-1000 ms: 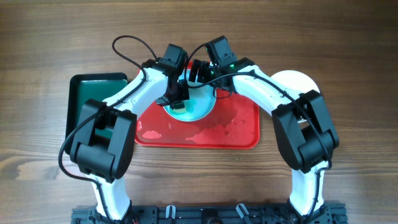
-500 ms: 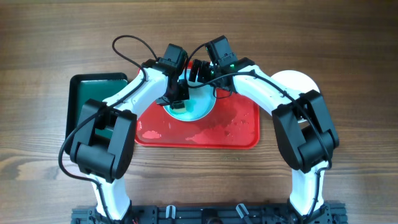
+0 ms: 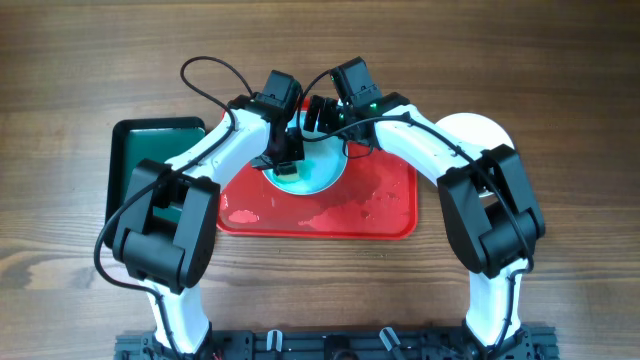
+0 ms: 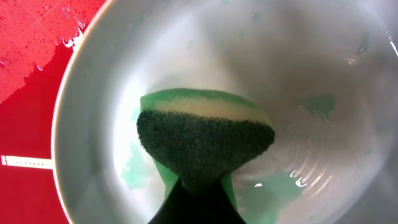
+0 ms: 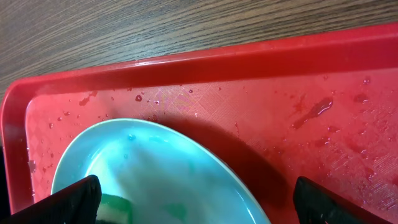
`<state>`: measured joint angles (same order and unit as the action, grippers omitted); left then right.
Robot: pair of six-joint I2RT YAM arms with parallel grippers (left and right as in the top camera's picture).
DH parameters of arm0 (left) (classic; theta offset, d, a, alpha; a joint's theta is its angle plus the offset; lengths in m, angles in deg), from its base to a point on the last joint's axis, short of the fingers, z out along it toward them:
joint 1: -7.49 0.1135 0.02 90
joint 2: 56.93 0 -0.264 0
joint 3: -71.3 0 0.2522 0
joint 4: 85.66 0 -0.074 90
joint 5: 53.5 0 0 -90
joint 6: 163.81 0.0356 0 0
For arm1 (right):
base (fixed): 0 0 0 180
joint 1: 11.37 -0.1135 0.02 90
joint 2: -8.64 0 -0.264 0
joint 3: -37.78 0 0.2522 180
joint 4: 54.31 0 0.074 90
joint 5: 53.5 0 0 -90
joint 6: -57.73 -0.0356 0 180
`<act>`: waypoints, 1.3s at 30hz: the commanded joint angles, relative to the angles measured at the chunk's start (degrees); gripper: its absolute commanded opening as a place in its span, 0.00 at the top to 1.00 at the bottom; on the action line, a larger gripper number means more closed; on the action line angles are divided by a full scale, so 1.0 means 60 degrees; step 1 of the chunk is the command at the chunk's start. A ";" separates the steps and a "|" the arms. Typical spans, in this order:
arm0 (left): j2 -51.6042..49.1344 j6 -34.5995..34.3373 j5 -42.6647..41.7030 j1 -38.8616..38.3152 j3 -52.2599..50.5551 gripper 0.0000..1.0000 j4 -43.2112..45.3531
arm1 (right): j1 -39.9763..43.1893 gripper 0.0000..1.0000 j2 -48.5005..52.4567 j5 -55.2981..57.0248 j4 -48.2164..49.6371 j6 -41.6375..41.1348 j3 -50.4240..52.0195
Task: Clean dirty plates on tray and stack at the side
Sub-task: 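Scrub the plate again with the sponge in the left gripper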
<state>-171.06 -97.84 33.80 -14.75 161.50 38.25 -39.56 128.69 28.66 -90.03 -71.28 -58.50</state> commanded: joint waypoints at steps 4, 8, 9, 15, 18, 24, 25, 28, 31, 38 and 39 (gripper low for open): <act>-0.0240 0.0193 0.0393 0.0004 -0.0189 0.95 0.0076 | 0.0011 0.00 0.0237 0.0095 0.0055 -0.0007 0.0084; -0.0240 0.0193 0.0393 0.0004 -0.0189 0.95 0.0055 | 0.0011 0.00 0.0237 0.0095 0.0055 -0.0007 0.0084; -0.0240 0.0193 0.0397 0.0004 -0.0189 0.95 0.0055 | 0.0011 0.00 0.0237 0.0091 0.0055 -0.0007 0.0084; -0.0240 0.0193 0.0393 0.0004 -0.0189 0.95 0.0051 | 0.0011 0.00 0.0237 0.0095 0.0055 -0.0007 0.0084; -0.0240 0.0193 0.0397 0.0004 -0.0189 0.95 0.0051 | 0.0011 0.00 0.0237 0.0095 0.0055 -0.0007 0.0084; -0.0240 0.0197 0.0401 0.0004 -0.0189 0.95 -0.0157 | 0.0011 0.00 0.0237 0.0091 0.0055 -0.0011 0.0084; -0.0240 0.0211 0.0466 0.0004 -0.0189 0.94 -0.0153 | 0.0011 0.00 0.0237 0.0095 0.0055 -0.0007 0.0084; -0.0240 0.0226 0.0576 0.0004 -0.0189 0.95 -0.0164 | 0.0011 0.00 0.0237 0.0091 0.0055 -0.0007 0.0084; -0.0240 0.0226 0.0594 0.0004 -0.0189 0.95 -0.0080 | 0.0011 0.00 0.0237 0.0091 0.0051 -0.0007 0.0084; -0.0240 0.0299 0.0852 0.0000 -0.0189 0.94 0.0882 | 0.0011 0.00 0.0237 0.0091 0.0051 -0.0007 0.0084; -0.0240 0.0299 0.0962 0.0018 -0.0189 0.94 0.0856 | 0.0011 0.00 0.0237 0.0091 0.0055 -0.0007 0.0084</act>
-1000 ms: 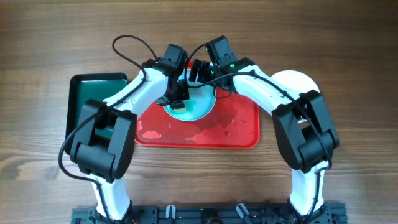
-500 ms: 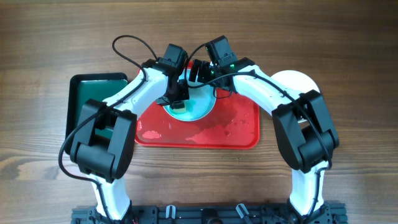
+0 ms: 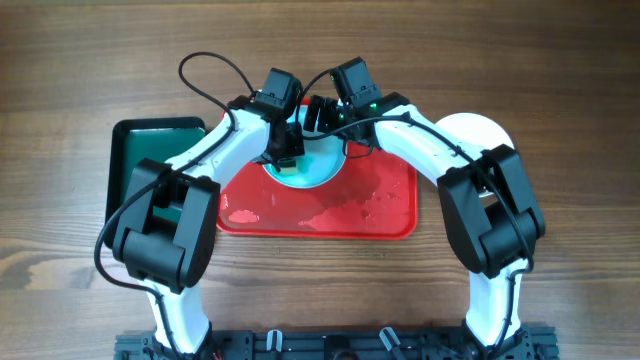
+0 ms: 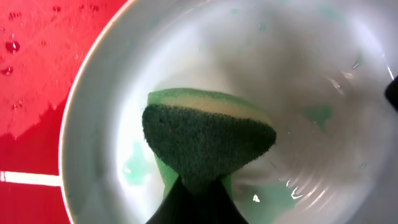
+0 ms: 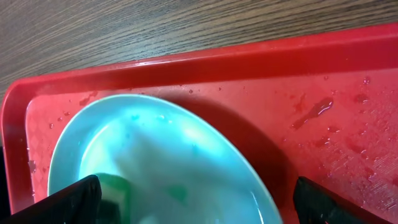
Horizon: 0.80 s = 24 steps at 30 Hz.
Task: Clean dirty plates on tray and stack at the side
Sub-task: 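Scrub the plate again with the sponge in the left gripper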
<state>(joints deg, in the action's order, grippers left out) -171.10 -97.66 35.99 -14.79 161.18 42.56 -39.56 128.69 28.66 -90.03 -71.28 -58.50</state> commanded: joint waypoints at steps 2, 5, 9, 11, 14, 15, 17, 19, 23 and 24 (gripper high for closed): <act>-0.0233 0.0270 0.0605 0.0084 -0.0135 0.96 0.0062 | 0.0011 0.00 0.0237 0.0091 0.0055 -0.0011 0.0084; -0.0233 0.0270 0.0605 0.0091 -0.0135 0.96 -0.0011 | 0.0011 0.00 0.0237 0.0091 0.0055 -0.0007 0.0084; -0.0233 0.0270 0.0608 0.0120 -0.0135 0.96 -0.0018 | 0.0011 0.00 0.0237 0.0091 0.0055 -0.0011 0.0084; -0.0233 0.0277 0.0732 0.0171 -0.0135 0.96 -0.0204 | 0.0011 0.00 0.0237 0.0091 0.0051 -0.0007 0.0084; -0.0193 0.0131 0.0805 0.0463 -0.0131 0.96 -0.0433 | 0.0011 0.00 0.0237 0.0095 0.0055 -0.0007 0.0084; -0.0117 0.0036 0.0703 0.0601 -0.0117 0.96 -0.0576 | 0.0011 0.00 0.0237 0.0095 0.0051 -0.0007 0.0084; 0.0109 -0.0171 0.0109 0.0929 -0.0113 0.96 -0.0827 | 0.0011 0.00 0.0237 0.0091 0.0051 -0.0007 0.0084; 0.0324 -0.0168 -0.0699 0.1279 -0.0113 0.96 -0.1005 | 0.0011 0.00 0.0237 0.0091 0.0055 -0.0007 0.0084; 0.0393 -0.0175 -0.1774 0.1741 -0.0117 0.96 -0.1078 | 0.0011 0.00 0.0237 -0.0364 0.0084 -0.1749 0.0084; 0.0393 -0.0178 -0.1770 0.1745 -0.0117 0.96 -0.1075 | 0.0011 0.00 0.0237 -0.1056 -0.0266 -0.1698 0.0084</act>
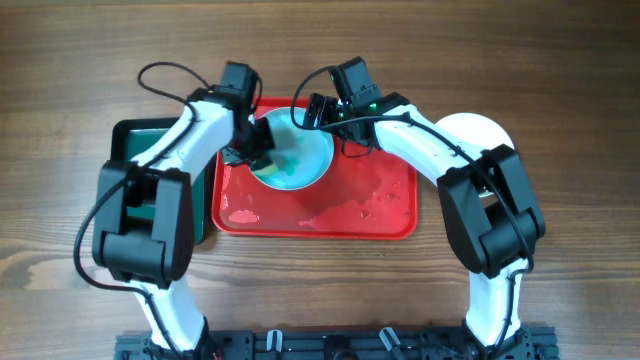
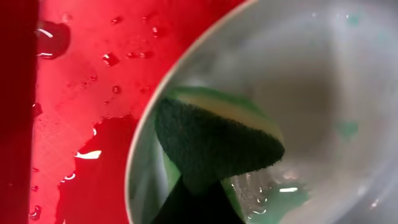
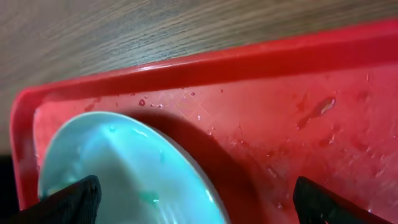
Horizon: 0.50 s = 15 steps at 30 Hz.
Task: Clean dirty plates on tray and stack at the side
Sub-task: 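Scrub the plate again with the sponge in the left gripper, then lift the plate with the right gripper and place it on the stack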
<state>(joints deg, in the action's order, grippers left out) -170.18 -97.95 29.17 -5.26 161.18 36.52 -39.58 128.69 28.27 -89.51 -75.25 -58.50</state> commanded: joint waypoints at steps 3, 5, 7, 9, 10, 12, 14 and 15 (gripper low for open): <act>0.0240 -0.0157 -0.0630 0.0157 -0.0117 0.96 -0.0091 | 0.0015 0.00 0.0237 -0.2106 -0.1359 0.0707 0.0084; 0.0240 -0.0160 -0.0634 0.0157 -0.0117 0.96 -0.0098 | 0.0015 0.00 0.0237 -0.2113 -0.1690 0.0933 0.0084; 0.0240 -0.0157 -0.0630 0.0157 -0.0117 0.96 -0.0095 | 0.0018 0.26 0.0237 -0.1810 -0.2255 0.1443 0.0084; 0.0240 -0.0157 -0.0630 0.0157 -0.0117 0.96 -0.0098 | 0.0015 0.69 0.0237 -0.1475 -0.2437 0.1410 0.0084; 0.0240 -0.0157 -0.0634 0.0157 -0.0117 0.96 -0.0095 | 0.0015 0.93 0.0237 -0.1362 -0.2437 0.1377 0.0084; 0.0240 -0.0157 -0.0634 0.0157 -0.0117 0.96 -0.0095 | 0.0011 0.96 0.0237 -0.1126 -0.2379 0.1264 0.0084; 0.0244 -0.0157 -0.0634 0.0157 -0.0113 0.96 -0.0091 | 0.0004 0.96 0.0237 -0.0951 -0.2299 0.1093 0.0084; 0.0251 -0.0157 -0.0634 0.0157 -0.0113 0.96 -0.0095 | -0.0004 0.96 0.0237 -0.0918 -0.2262 0.1071 0.0084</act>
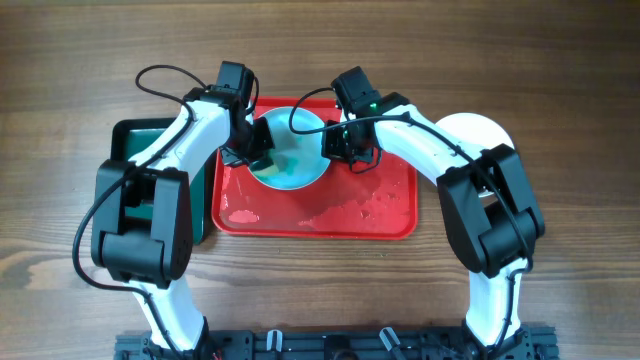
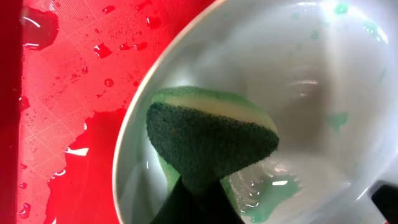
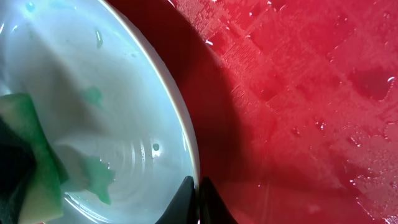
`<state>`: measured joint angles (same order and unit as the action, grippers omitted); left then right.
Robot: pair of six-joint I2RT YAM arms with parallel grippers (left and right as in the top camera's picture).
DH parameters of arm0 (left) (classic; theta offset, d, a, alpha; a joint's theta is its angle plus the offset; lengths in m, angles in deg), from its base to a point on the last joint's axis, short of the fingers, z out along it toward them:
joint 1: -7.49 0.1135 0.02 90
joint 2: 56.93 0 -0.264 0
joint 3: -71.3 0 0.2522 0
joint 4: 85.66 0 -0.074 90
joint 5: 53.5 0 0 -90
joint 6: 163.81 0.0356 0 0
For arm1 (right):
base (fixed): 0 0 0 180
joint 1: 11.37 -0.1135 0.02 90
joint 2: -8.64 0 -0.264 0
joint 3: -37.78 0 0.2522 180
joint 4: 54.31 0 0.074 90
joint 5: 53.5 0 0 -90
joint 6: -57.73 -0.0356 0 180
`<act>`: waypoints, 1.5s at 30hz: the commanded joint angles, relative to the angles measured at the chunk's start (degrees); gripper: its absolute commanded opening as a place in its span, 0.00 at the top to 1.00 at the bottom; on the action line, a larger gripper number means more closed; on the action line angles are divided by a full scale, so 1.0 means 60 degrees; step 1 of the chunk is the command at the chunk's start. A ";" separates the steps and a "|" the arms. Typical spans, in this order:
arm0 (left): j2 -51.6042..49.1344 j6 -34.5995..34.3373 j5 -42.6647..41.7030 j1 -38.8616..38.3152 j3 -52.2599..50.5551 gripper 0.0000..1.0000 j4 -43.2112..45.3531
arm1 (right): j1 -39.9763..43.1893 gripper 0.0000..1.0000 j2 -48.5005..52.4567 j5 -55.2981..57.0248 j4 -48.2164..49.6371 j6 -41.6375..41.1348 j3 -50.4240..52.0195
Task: Clean dirty plates on tray and stack at the side
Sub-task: 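Lift the plate with the right gripper and place it on the stack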
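Observation:
A pale plate (image 1: 295, 160) smeared with green soap stands in the back left of the red tray (image 1: 380, 210). My left gripper (image 1: 256, 152) is shut on a green-and-yellow sponge (image 2: 211, 140), which presses inside the plate (image 2: 311, 74) near its left rim. My right gripper (image 1: 336, 142) is shut on the plate's right rim, one finger inside and one outside. In the right wrist view the gripper (image 3: 198, 190) pinches that rim, with the plate (image 3: 93, 74) and the sponge (image 3: 31, 162) to its left.
The tray floor (image 3: 298, 93) is wet, with drops and puddles. A dark green bin (image 1: 135, 140) sits left of the tray. A white plate (image 1: 485, 128) lies on the wooden table to the tray's right, partly under my right arm.
My right gripper was wide open over the plate's far edge; now it is shut on the plate's right rim. The left gripper still holds the sponge in the plate's left part.
At first my left gripper held the sponge in the middle of the plate, with the right gripper open over the plate's back edge. Later the left arm stood further left, the sponge at the plate's left rim. Now the right gripper grips the rim.

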<state>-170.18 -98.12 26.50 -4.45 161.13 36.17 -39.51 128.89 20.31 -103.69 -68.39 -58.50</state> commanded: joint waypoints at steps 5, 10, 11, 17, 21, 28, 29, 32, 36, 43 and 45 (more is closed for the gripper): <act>0.0528 -0.0109 -0.0186 0.0022 -0.0106 0.96 -0.0047 | -0.0033 0.96 0.0200 0.0627 0.0120 -0.0299 0.0080; 0.0594 0.0313 -0.0189 0.0011 -0.0106 0.96 -0.0120 | 0.0412 0.96 0.0077 0.0616 -0.0430 -0.0255 0.0022; 0.0663 0.0364 -0.0226 0.0011 -0.0091 0.96 -0.0109 | 0.0503 0.96 0.0073 0.0619 -0.0474 -0.0229 0.0018; 0.1923 0.0769 -0.0142 0.0426 0.1100 0.96 -0.0619 | 0.0572 0.96 0.0033 0.0780 -0.0699 0.0022 -0.0091; 0.2681 0.0765 -0.0102 0.1133 0.1249 0.96 -0.0914 | 0.0517 0.96 -0.0521 0.2044 -0.0947 0.0780 -0.0302; 0.2659 0.0729 0.0288 0.2138 0.1242 0.96 -0.1577 | -0.0838 0.96 -0.3679 0.8994 -0.2091 0.1530 -0.0317; 0.2659 0.0732 0.0288 0.2175 0.1242 0.96 -0.1581 | -0.1213 0.96 -0.3934 1.0094 -0.2229 0.1530 -0.0317; 0.2659 0.0732 0.0306 0.2171 0.1242 0.96 -0.1574 | -0.2262 0.96 -0.4135 1.2302 -0.2681 0.1526 -0.0317; 0.2659 0.0732 0.0397 0.2171 0.1242 0.96 -0.1581 | -0.3293 0.96 -0.4131 1.3850 -0.2998 0.1523 -0.0244; 0.2659 0.0732 0.0393 0.2171 0.1242 0.96 -0.1581 | -0.4248 0.96 -0.4131 1.5635 -0.2973 0.2401 -0.0244; 0.2659 0.0732 0.0393 0.2171 0.1242 0.96 -0.1585 | -0.4291 0.96 -0.4131 1.5697 -0.3009 0.2521 -0.0244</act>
<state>-154.05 -94.65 28.12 8.31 168.32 26.56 -64.69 104.04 109.34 -121.64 -55.30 -59.81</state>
